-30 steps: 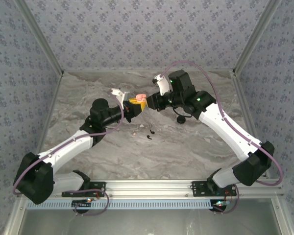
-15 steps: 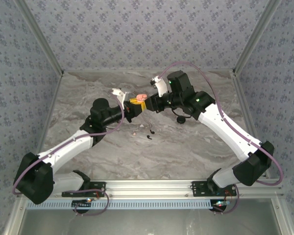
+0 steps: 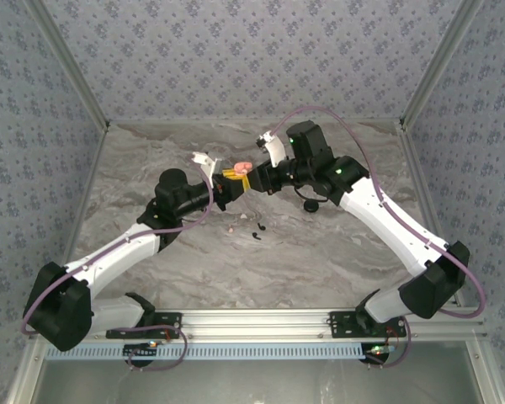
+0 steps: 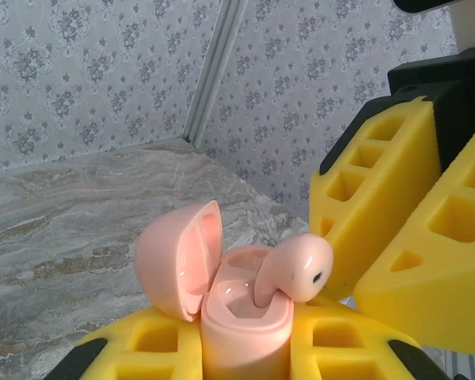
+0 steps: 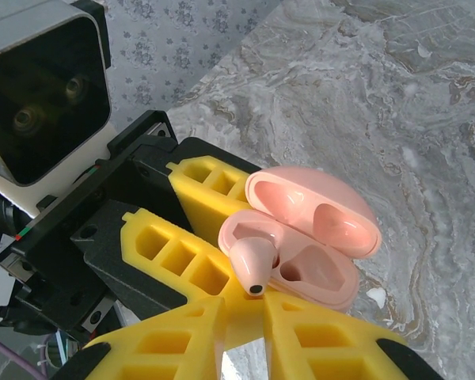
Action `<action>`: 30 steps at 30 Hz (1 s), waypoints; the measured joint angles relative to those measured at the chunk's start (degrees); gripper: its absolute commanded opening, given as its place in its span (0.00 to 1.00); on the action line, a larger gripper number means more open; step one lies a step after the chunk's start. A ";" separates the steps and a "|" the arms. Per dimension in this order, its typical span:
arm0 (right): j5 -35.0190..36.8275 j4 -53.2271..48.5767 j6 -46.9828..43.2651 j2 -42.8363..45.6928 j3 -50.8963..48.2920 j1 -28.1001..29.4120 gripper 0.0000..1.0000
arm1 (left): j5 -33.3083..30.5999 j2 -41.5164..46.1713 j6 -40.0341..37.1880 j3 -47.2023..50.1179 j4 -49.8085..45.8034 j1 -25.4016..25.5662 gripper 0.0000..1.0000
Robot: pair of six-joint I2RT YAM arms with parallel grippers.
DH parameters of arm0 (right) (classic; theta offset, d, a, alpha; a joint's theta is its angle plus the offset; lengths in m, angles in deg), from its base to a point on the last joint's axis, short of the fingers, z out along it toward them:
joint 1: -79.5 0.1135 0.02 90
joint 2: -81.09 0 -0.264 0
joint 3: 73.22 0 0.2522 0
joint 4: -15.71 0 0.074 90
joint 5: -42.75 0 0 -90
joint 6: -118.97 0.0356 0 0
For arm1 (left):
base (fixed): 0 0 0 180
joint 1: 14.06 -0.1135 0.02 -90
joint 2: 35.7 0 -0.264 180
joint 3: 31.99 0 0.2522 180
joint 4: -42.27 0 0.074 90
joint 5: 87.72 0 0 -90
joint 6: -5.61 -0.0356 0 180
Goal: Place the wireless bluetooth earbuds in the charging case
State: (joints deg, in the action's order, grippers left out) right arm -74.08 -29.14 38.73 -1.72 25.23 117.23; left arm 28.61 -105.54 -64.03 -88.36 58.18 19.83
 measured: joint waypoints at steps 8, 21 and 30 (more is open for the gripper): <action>-1.53 -0.85 -0.68 -1.11 1.29 -0.15 0.21 | 0.07 0.00 -0.44 0.00 -0.04 -0.13 0.07; 0.90 -3.48 -1.90 -1.62 3.30 0.70 0.20 | -0.35 0.00 -1.05 0.00 -0.42 -0.02 0.07; 5.31 -3.15 -1.92 -1.05 3.26 2.05 0.21 | -3.06 1.33 -2.16 0.00 -2.54 0.55 0.07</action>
State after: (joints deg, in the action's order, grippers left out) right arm -68.77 -32.29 36.81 -2.77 28.48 119.29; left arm 25.55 -104.21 -66.19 -88.36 55.64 20.38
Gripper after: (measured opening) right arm 0.200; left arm 0.199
